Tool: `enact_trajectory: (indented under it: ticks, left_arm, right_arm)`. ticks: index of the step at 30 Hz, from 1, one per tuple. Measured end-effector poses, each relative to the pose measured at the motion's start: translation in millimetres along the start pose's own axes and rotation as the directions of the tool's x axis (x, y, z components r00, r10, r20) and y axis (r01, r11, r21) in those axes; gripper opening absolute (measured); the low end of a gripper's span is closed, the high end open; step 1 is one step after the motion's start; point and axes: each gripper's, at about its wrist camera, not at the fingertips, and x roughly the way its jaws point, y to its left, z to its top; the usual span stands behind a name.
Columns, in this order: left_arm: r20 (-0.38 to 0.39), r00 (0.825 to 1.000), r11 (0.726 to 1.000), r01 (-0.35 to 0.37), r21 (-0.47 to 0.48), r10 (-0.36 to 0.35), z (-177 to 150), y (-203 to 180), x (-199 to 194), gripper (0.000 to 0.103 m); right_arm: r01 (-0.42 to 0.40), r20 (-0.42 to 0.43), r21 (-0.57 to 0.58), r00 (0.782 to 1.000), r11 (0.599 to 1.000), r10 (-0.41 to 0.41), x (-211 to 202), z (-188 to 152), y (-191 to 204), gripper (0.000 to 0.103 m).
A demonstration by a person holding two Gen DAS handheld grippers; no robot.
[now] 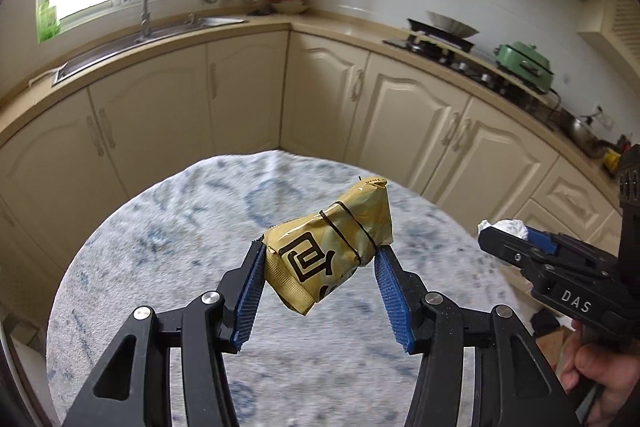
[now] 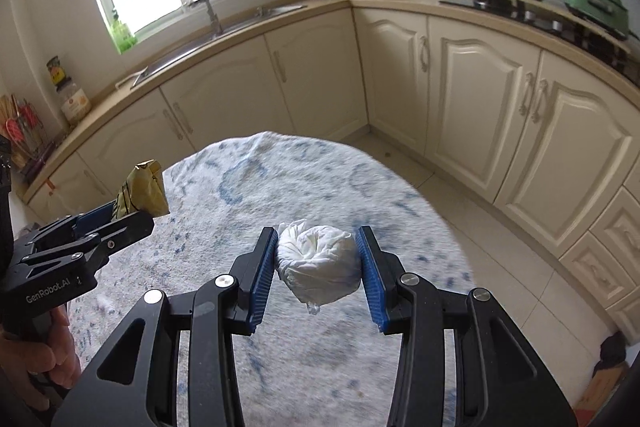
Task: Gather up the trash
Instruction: 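Carry the yellow bag and tissue ball to the blue bin and open both grippers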
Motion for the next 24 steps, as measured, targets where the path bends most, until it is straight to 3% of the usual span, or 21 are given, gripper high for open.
enact_trajectory:
  ticks: [7, 12, 17, 24]
  left_arm:
    - [0.016, 0.996, 0.992, 0.082, 0.097, -0.084, 3, -64, -19, 0.050]
    - [-0.004, 0.986, 0.971, 0.167, 0.169, -0.169, 2, -121, -19, 0.050]
    - [-0.051, 0.964, 0.934, 0.265, 0.241, -0.261, -4, -188, -14, 0.050]
    - [-0.179, 0.918, 0.865, 0.393, 0.312, -0.353, -24, -273, 12, 0.050]
  right_arm:
    - [0.067, 0.057, 0.088, 0.996, 0.994, -0.072, -51, -15, -56, 0.041]
    - [0.130, 0.081, 0.167, 0.986, 0.977, -0.145, -86, -32, -105, 0.041]
    - [0.214, 0.086, 0.261, 0.966, 0.941, -0.244, -124, -58, -161, 0.041]
    - [0.318, 0.033, 0.400, 0.932, 0.860, -0.360, -160, -106, -238, 0.041]
